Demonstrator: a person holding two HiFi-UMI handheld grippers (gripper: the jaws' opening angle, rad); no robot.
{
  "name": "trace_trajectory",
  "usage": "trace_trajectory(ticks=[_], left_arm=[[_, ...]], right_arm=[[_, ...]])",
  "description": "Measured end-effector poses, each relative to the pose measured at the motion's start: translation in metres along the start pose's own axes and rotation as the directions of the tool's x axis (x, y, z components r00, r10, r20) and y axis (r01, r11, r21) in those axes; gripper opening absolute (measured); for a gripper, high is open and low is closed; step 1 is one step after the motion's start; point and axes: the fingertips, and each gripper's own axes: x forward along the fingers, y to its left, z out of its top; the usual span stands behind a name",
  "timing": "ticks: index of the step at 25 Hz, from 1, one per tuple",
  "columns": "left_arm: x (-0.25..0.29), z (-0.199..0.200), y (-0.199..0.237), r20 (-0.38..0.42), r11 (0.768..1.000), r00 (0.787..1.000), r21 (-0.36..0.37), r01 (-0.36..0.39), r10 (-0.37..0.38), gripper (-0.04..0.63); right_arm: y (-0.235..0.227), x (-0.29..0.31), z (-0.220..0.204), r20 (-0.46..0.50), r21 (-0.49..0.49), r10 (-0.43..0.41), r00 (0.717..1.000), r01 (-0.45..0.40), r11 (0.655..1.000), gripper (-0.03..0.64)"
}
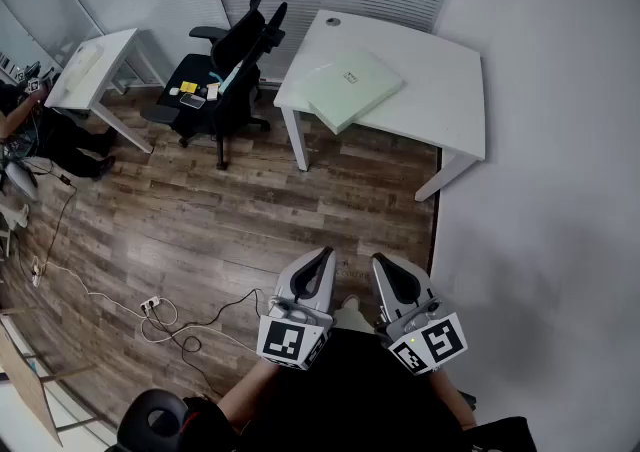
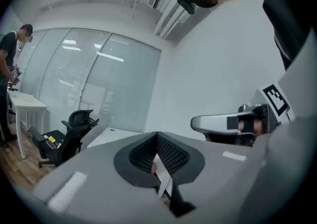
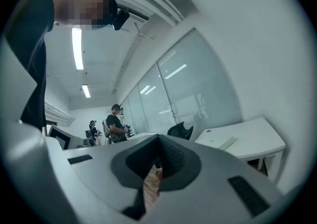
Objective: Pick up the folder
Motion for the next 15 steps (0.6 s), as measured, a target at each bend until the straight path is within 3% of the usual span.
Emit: trace_trajectory(ticks=[3,6,15], left_arm=[[0.004,-0.017,-0.036,-0.025,0.999,1.0,-0.048,0.004,-0.006,0.005],[0.007,-0.023,-0.059,-0.029,0.998,0.999,-0.049,0.03,-0.031,0.005],[-0.002,-0.011,-0.033,-0.022,0.999,0.999,-0.038,0.028,-0.028,0.005]], right_arm=[[-0.021,-0.017,-0.012,-0.046,0.01,0.001,0.999,-0.001,1.0,-0.005],[-0.033,-0.027,-0.014,-0.06,0.022,-0.003,0.998,0.004,1.0,-0.005],[-0.012,-0.016,-0.009,-0.05,0.024,0.004,0.999,-0.003,1.0,-0.005]])
